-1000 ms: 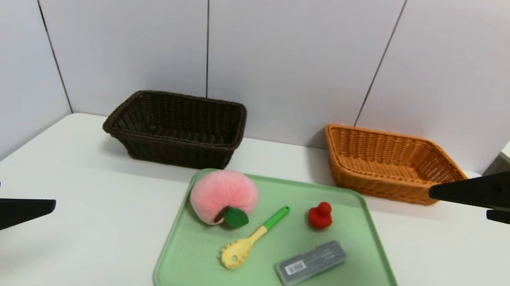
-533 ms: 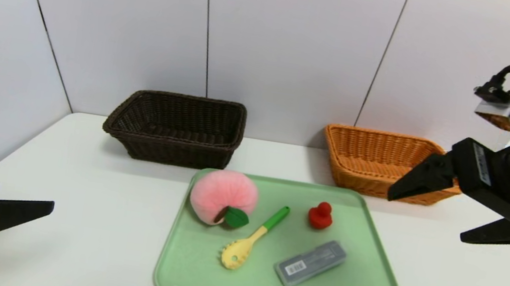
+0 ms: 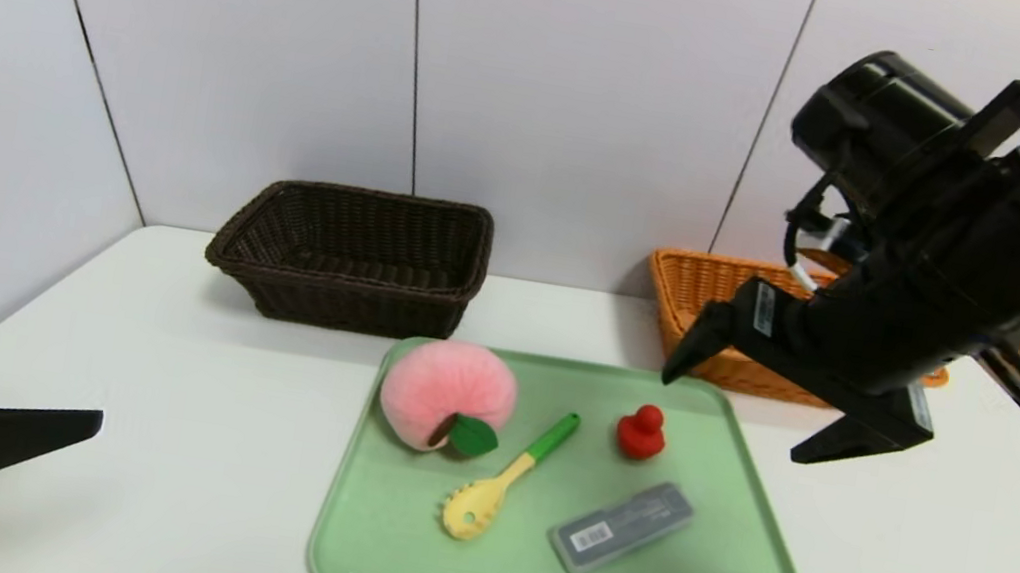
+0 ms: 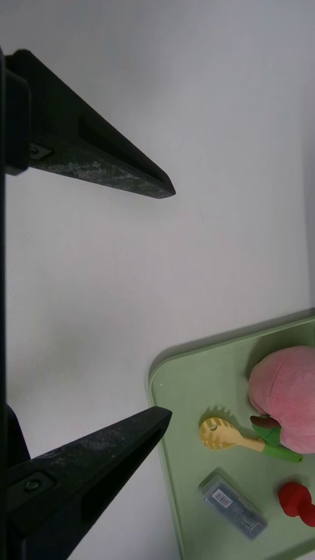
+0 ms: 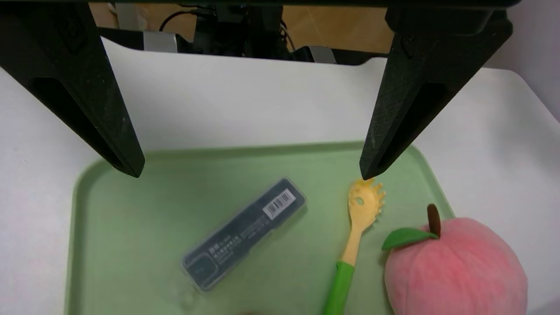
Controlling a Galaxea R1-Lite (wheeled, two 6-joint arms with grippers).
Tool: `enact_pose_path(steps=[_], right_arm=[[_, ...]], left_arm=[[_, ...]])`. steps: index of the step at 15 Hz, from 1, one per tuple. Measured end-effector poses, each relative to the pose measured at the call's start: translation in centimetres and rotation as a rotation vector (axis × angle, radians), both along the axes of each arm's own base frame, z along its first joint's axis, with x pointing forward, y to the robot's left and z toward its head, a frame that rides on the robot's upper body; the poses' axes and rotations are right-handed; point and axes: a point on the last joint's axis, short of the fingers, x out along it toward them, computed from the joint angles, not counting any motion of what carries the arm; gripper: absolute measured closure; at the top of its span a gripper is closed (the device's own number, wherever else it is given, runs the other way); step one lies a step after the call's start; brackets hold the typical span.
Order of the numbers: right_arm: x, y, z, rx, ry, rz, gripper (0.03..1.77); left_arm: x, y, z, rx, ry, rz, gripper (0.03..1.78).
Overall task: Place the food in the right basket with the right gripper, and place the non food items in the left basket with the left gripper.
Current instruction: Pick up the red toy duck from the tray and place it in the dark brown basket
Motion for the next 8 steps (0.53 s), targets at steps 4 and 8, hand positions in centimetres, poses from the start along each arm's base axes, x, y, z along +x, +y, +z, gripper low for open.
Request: enact_pose_path(steps=[4, 8], right_arm=[[2.8, 0.9, -2.1, -0.005, -0.007, -0.012, 0.10], [4.6, 1.4, -4.0, -0.029, 0.009, -0.011, 0.10]], left_arm=[[0.0, 0.0, -0.1, 0.002, 0.001, -0.001, 0.12], [0.0, 0.0, -0.1, 0.004, 0.001, -0.001, 0.12]])
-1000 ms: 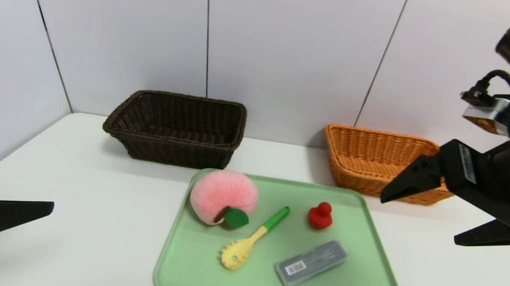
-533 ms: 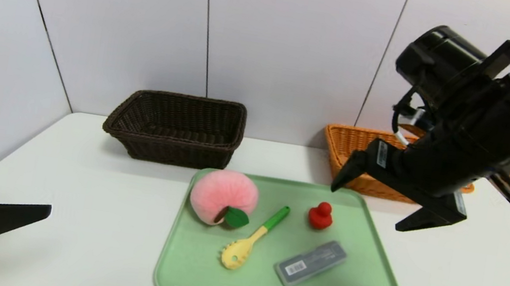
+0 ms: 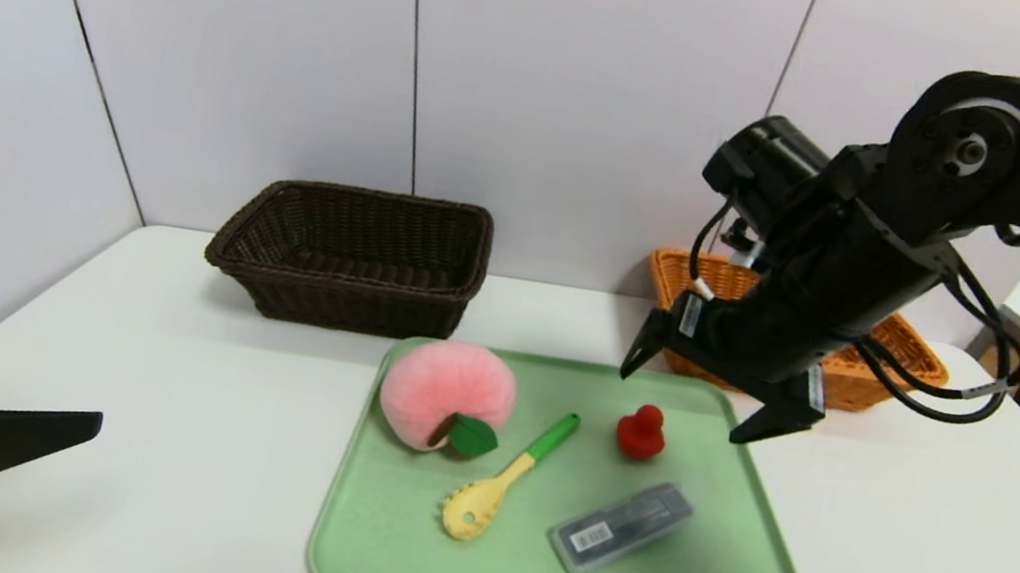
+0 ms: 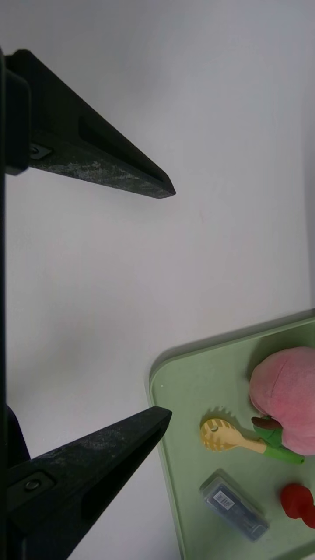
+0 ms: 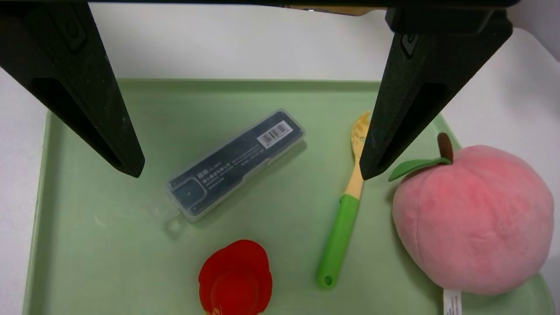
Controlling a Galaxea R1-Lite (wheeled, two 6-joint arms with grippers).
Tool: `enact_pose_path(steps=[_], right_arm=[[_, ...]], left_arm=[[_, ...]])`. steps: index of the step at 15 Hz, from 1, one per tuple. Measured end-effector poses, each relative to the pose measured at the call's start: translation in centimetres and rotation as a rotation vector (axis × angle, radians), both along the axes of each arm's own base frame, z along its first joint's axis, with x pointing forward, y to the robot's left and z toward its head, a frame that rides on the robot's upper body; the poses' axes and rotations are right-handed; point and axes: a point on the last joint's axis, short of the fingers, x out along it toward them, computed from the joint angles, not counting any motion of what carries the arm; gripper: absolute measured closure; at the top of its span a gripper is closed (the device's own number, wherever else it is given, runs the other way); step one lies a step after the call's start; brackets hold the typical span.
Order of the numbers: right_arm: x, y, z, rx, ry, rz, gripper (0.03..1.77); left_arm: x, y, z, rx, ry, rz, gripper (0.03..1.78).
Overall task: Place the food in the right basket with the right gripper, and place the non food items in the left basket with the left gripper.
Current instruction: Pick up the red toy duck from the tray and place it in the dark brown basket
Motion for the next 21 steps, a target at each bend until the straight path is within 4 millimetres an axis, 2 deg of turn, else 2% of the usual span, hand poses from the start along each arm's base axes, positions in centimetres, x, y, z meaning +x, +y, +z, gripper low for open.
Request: enact_pose_path(steps=[21], right_arm=[[4.2, 0.9, -6.0, -0.063, 0.084, -0.019, 0.09]], left_arm=[[-0.3, 0.1, 0.0, 0.001, -0.008, 0.000, 0.12]])
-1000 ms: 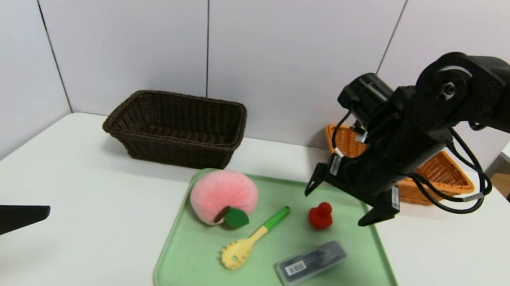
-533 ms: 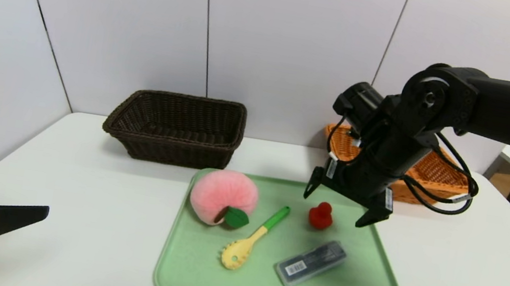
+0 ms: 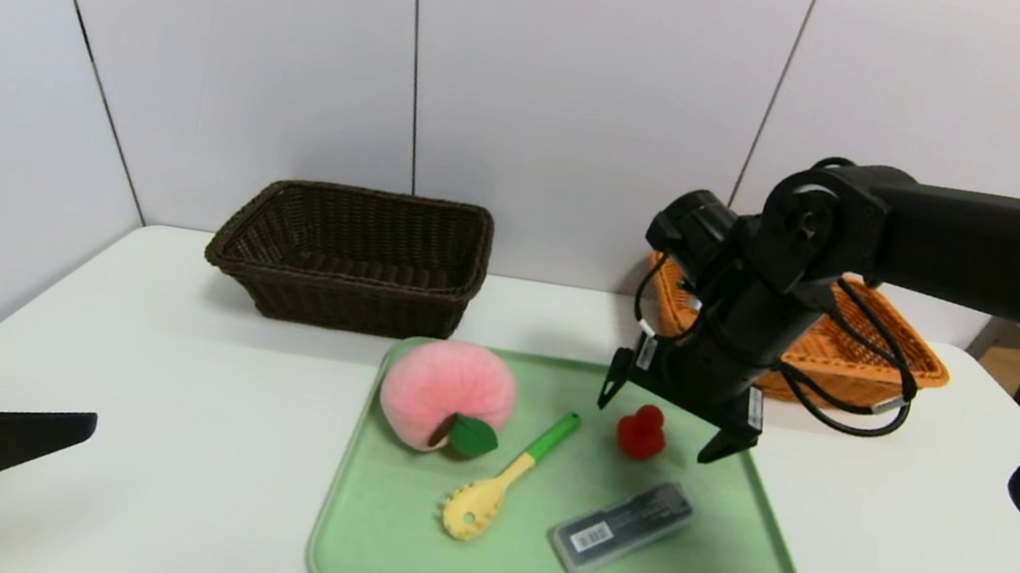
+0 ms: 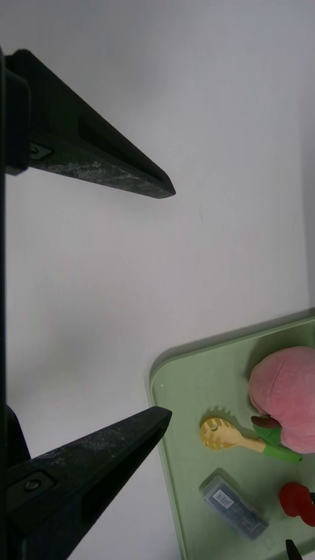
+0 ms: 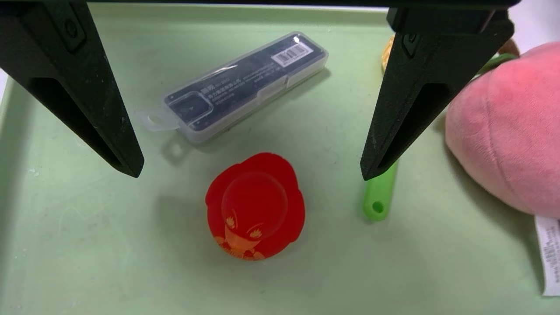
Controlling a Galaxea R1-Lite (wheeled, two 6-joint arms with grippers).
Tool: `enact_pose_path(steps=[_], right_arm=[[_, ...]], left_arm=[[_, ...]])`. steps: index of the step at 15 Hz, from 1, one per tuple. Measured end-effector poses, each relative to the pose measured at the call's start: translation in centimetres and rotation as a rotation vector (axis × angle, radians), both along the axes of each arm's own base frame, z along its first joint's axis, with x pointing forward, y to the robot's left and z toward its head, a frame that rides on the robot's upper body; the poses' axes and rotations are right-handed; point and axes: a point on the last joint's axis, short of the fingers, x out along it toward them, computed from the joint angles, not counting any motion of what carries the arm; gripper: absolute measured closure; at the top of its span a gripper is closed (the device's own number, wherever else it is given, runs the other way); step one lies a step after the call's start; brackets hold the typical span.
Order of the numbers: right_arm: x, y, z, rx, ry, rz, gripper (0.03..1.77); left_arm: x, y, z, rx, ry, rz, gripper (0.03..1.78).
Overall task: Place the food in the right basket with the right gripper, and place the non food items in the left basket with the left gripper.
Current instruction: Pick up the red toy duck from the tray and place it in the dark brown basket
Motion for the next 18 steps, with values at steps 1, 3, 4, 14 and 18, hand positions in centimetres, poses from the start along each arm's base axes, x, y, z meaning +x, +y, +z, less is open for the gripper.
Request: enact_pose_path(steps=[1, 3, 4, 14, 18], right_arm=[[0.2, 0.0, -0.3, -0.005, 0.002, -0.002, 0.09], [0.6, 0.0, -0.9, -0.014, 0.012, -0.005, 0.09], [0.7, 0.0, -1.2, -0.019, 0.019, -0.005, 0.09], [1.0, 0.3, -2.2, -0.068, 0.017, 0.016, 0.09], [1.1, 0.4, -2.5, -0.085, 0.018, 0.018, 0.09]], left_arm=[[0.0, 0.0, 0.0, -0.001, 0.000, 0.000, 0.12], [0.0, 0.0, 0.0, 0.001, -0.001, -0.001, 0.12], [0.0, 0.0, 0.0, 0.002, -0.002, -0.001, 0.12], [-0.4, 0.1, -0.1, 0.002, -0.006, -0.002, 0.12], [-0.5, 0.1, -0.3, 0.003, -0.006, -0.002, 0.12]])
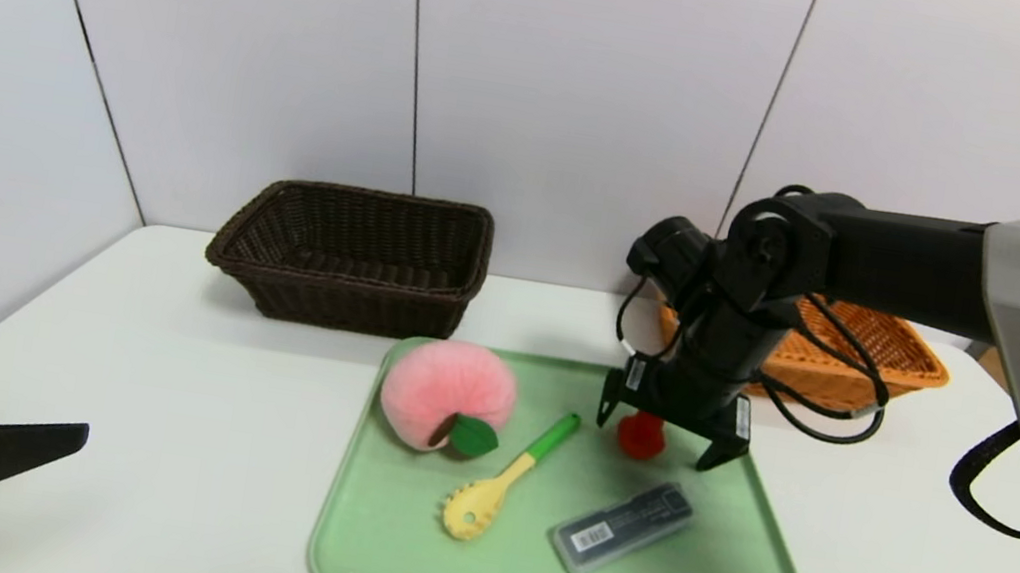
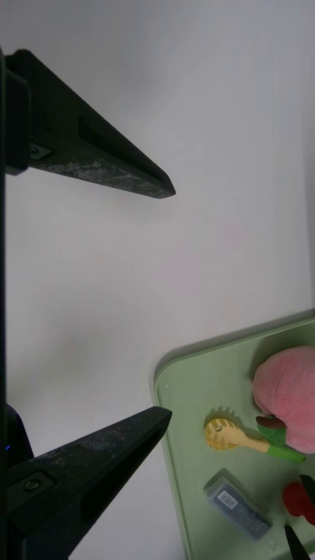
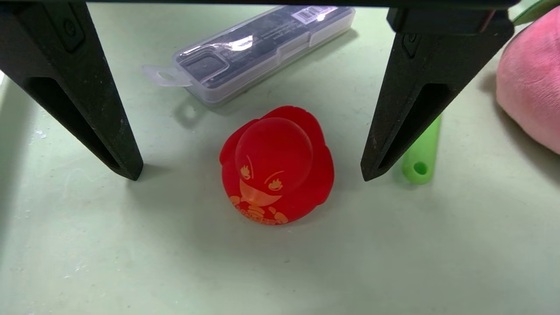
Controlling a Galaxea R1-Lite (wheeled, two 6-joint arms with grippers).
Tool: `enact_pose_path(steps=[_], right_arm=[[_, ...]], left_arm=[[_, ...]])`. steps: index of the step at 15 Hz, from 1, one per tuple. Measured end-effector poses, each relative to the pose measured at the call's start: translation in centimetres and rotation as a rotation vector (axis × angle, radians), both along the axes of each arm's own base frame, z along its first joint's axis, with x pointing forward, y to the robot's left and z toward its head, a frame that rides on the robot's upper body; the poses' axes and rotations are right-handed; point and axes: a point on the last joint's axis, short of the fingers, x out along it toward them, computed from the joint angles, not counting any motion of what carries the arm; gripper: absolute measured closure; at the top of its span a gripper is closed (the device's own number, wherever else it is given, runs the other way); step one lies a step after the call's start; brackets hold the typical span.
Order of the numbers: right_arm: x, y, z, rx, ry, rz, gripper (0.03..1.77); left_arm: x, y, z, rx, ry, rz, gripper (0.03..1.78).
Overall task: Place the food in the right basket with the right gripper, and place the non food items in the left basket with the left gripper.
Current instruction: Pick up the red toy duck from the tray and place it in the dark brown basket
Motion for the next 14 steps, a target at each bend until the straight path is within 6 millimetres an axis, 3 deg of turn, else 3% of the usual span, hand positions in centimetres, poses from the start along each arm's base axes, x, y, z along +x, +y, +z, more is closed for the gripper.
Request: enact_pose_path(steps=[7, 8, 11, 14], right_arm=[[-0.05, 0.31, -0.32, -0.024, -0.002, 0.015, 0.09], [-0.05, 0.32, -0.34, -0.027, -0.003, 0.015, 0.16], [-0.11, 0.39, -0.38, -0.037, -0.003, 0.017, 0.63], [-0.22, 0.45, -0.29, -0.036, -0.003, 0.020, 0.96]], left_arm=[[-0.16, 0.03, -0.17, -0.001, 0.001, -0.001, 0.12], [-0.16, 0.03, -0.20, -0.001, 0.002, -0.001, 0.12], [-0.16, 0.03, -0.34, 0.001, 0.005, -0.001, 0.12], [-0.20, 0.04, -0.34, 0.000, 0.004, -0.001, 0.12]])
